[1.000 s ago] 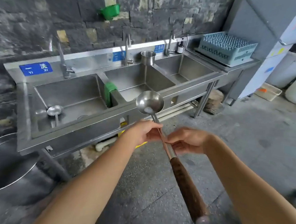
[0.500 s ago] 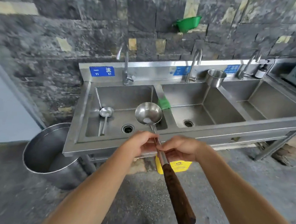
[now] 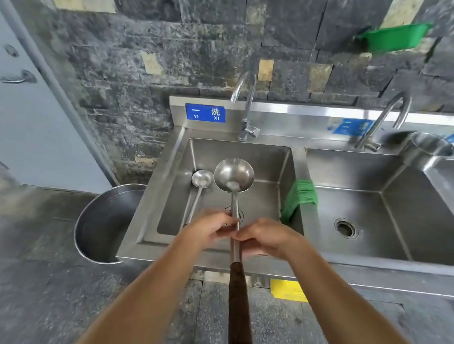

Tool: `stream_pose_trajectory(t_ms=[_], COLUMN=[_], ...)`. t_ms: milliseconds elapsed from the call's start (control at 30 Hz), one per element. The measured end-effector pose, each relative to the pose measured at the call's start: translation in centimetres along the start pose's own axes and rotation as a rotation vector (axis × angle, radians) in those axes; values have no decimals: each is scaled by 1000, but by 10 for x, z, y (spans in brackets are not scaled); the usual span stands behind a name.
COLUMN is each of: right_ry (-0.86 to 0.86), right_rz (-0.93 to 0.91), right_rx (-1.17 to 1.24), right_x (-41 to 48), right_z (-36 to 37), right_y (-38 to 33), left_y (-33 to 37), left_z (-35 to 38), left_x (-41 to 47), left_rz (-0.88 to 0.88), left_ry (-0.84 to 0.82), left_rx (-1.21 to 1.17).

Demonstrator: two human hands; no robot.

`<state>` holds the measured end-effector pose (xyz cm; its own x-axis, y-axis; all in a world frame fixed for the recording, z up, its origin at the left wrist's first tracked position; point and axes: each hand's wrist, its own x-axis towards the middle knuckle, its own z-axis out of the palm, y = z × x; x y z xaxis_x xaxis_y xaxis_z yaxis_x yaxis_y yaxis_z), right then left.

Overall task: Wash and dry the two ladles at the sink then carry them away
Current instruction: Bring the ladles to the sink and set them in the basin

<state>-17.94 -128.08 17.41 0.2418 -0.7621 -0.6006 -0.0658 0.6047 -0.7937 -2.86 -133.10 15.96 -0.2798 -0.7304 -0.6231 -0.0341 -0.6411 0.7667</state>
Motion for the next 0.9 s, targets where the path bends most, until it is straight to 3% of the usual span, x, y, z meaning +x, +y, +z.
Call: stream_pose_trajectory(t_ms=[533, 900], right_ry=[129, 165], right_rz=[169, 265], right_rx=[-186, -40], right_x=[286, 405], right_z=[16, 28], right_y=[-45, -8], left_y=[61, 24], left_z=[-153, -209], left_x=[229, 361], left_rz=[-156, -192], left_ry=[116, 126], left_rx=[231, 704])
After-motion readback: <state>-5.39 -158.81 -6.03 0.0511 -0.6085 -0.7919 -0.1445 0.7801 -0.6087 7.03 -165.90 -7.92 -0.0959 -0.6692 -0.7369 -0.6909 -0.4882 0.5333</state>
